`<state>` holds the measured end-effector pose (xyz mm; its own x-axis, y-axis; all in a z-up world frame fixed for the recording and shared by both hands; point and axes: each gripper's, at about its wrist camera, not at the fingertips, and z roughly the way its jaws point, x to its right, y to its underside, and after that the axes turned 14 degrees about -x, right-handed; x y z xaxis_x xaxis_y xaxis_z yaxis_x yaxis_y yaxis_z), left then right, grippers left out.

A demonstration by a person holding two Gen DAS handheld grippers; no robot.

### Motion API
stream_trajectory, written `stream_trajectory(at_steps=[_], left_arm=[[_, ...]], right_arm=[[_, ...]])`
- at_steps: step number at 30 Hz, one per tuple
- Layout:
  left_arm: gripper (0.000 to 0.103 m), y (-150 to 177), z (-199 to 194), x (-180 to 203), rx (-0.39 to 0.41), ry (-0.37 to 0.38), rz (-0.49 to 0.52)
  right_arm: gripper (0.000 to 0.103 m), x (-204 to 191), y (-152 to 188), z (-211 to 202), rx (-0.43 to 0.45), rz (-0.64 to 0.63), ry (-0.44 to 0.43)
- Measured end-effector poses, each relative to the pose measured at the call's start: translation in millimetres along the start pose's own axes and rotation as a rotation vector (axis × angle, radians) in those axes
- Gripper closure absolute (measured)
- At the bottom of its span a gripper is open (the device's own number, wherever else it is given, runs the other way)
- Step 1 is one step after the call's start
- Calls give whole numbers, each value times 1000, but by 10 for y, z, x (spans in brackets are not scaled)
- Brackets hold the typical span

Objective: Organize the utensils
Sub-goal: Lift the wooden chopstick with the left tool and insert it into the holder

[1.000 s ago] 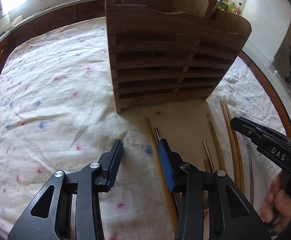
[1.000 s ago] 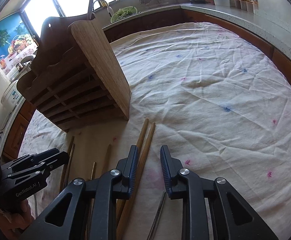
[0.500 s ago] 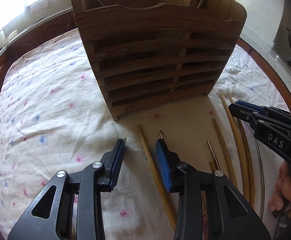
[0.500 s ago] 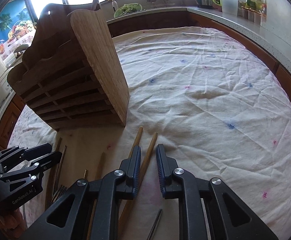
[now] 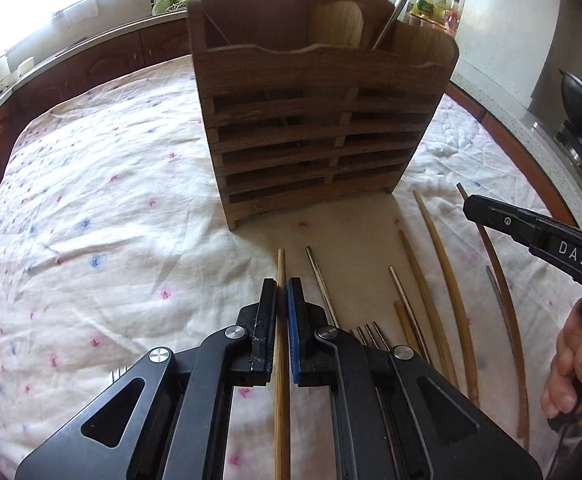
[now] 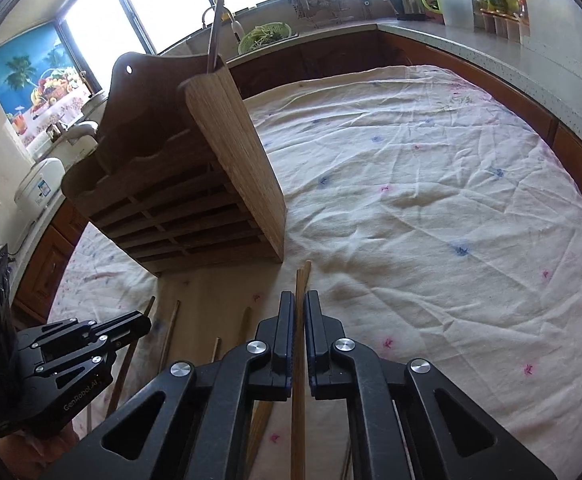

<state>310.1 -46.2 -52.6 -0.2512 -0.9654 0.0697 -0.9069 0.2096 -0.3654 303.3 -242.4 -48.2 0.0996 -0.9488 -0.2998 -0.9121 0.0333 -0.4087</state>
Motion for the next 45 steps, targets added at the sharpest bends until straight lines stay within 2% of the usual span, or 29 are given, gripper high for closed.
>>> stream_trajectory(at_steps=[8, 20, 31, 45], left_arm=[[98, 288, -749, -61, 131, 76, -6], [98, 719, -1648, -45, 312, 116, -12], [98, 948, -1902, -163, 390, 116, -53], [98, 954, -2059, -218, 448, 120, -75]], right_arm=[[98, -125, 123, -588, 89, -20, -79], [98, -378, 407, -1485, 248, -83, -115], [98, -449, 533, -1801, 316, -110, -109], [98, -426, 521, -1900, 345, -105, -111]])
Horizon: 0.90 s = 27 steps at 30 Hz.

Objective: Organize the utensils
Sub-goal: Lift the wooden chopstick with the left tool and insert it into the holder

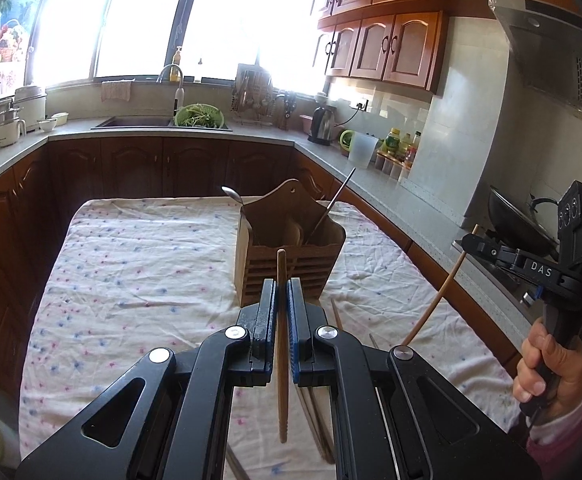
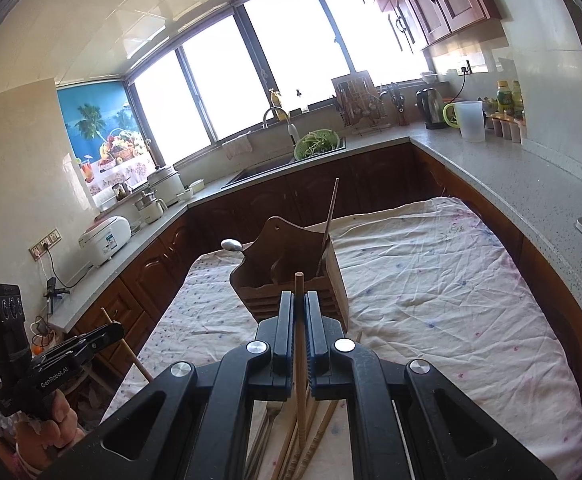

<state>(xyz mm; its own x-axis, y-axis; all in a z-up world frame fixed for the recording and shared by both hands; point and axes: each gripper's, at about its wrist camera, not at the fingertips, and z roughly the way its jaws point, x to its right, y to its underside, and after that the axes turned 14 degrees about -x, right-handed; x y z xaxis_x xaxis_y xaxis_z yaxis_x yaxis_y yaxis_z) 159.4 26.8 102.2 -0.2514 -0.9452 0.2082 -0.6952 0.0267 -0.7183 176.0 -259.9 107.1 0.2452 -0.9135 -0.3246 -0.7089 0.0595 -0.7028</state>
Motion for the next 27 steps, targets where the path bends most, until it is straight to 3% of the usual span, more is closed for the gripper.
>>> stream_trajectory(at_steps=[14, 27], left_arm=[[98, -356, -63, -45, 99, 8, -8], [98, -987, -25, -188, 217, 0, -30]], right_arm=[[98, 29, -331, -24, 72, 6, -2], [98, 104, -910, -6, 187, 34, -14]])
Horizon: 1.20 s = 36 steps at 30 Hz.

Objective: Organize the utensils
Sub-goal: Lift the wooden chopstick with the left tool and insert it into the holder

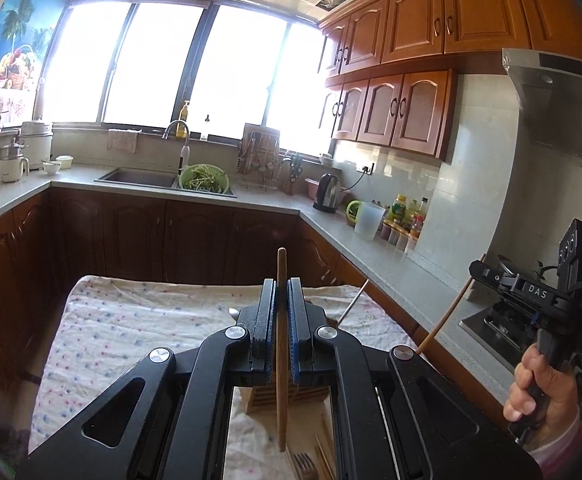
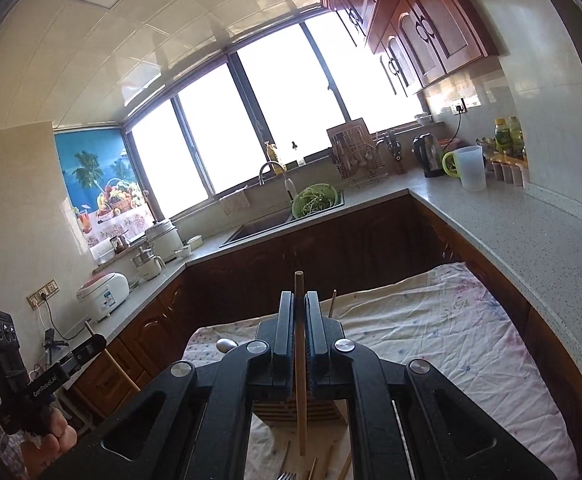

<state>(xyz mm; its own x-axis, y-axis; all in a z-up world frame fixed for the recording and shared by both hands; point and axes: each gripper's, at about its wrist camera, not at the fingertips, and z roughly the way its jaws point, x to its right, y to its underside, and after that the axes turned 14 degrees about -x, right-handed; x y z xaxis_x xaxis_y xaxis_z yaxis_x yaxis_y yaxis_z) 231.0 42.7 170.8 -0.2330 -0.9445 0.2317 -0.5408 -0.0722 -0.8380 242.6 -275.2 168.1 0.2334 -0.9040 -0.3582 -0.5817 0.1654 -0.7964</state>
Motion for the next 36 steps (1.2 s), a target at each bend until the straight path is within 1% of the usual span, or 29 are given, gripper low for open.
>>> stream_trajectory(at_steps=[5, 9, 13, 15, 17, 21, 24, 27, 29, 32, 36], left_arm=[[98, -274, 117, -32, 66, -13, -4], [98, -416, 304, -110, 98, -27, -27], [98, -417, 541, -267, 116, -27, -87], [98, -390, 673, -351, 112, -33, -123], [98, -317, 790, -429, 114, -18, -155], [98, -147, 1052, -474, 81, -28, -181], [98, -2, 1234, -471, 37, -34, -183], [98, 124, 1381, -452, -8, -35, -178], [98, 173, 1451, -426, -31, -34, -170], [98, 180, 1439, -386, -24, -51, -147], [97, 166, 1434, -381, -31, -48, -136]], right_arm=[[98, 39, -286, 133, 49, 11, -1], [98, 75, -467, 305, 66, 19, 3], [98, 127, -509, 515, 62, 30, 7], [98, 168, -476, 629, 56, 36, 9], [98, 215, -424, 754, 40, 43, 15], [98, 326, -266, 1032, -4, 71, 13], [98, 413, -128, 1222, -42, 94, 8], [97, 451, -13, 1351, -77, 105, 6], [98, 430, 33, 1392, -84, 96, -1], [98, 373, 57, 1427, -103, 78, 6], [98, 352, 51, 1416, -104, 73, 15]])
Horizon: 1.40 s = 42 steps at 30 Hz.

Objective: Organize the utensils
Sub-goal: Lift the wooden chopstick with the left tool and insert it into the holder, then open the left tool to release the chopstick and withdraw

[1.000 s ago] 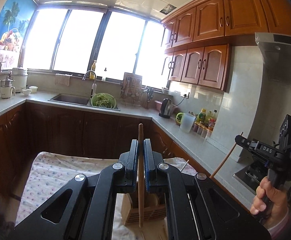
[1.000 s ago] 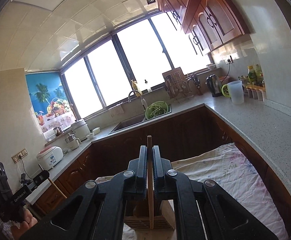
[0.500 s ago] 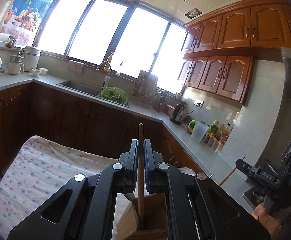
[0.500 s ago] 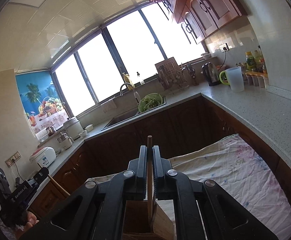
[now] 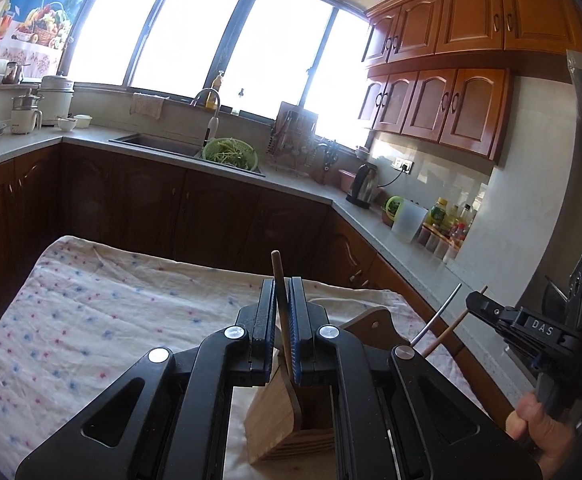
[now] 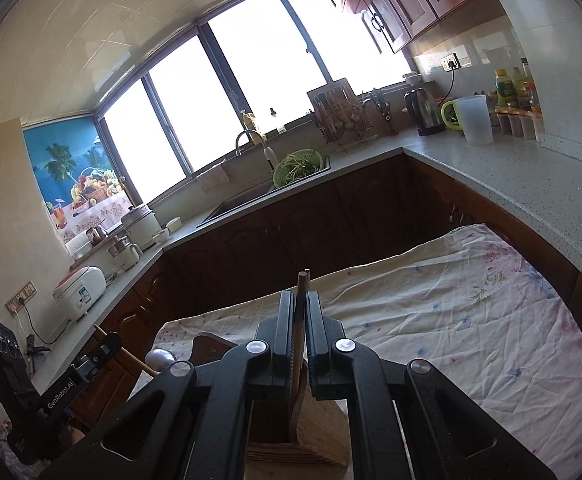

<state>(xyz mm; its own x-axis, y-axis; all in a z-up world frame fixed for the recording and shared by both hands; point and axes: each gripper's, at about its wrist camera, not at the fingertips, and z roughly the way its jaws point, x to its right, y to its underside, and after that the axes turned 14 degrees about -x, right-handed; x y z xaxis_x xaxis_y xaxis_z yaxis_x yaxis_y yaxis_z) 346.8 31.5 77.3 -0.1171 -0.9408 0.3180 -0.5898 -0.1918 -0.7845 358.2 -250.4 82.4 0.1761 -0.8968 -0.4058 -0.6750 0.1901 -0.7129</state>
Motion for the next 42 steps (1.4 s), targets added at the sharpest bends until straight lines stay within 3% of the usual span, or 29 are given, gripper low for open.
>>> stream_trajectory(at_steps=[11, 13, 14, 15, 16, 17, 19, 23, 25, 42], left_arm=[[96, -44, 2, 35, -29, -18, 20], [92, -44, -6, 38, -39, -23, 24], [78, -45, -20, 40, -42, -27, 21], [69, -44, -45, 40, -38, -27, 17], [52, -35, -83, 42, -26, -27, 14], [43, -25, -122, 44, -15, -34, 12], [32, -6, -182, 59, -13, -55, 18], [10, 74, -305, 74, -19, -96, 30], [10, 139, -371, 51, -21, -102, 29], [10, 910, -941, -24, -119, -109, -2]], right_arm=[[91, 8, -35, 3, -8, 11, 1], [83, 15, -39, -12, -11, 16, -12], [64, 17, -37, -29, -7, 19, -14], [55, 14, -33, -52, 0, 20, -17], [43, 7, -30, -77, 7, 20, -20], [37, 6, -23, -103, 14, 20, -26], [33, 7, -13, -159, 21, 24, -36], [13, 17, 43, -292, 40, 39, -55], [1, 23, 98, -372, 48, 42, -58], [1, 189, 1005, -1030, -7, 45, -10]])
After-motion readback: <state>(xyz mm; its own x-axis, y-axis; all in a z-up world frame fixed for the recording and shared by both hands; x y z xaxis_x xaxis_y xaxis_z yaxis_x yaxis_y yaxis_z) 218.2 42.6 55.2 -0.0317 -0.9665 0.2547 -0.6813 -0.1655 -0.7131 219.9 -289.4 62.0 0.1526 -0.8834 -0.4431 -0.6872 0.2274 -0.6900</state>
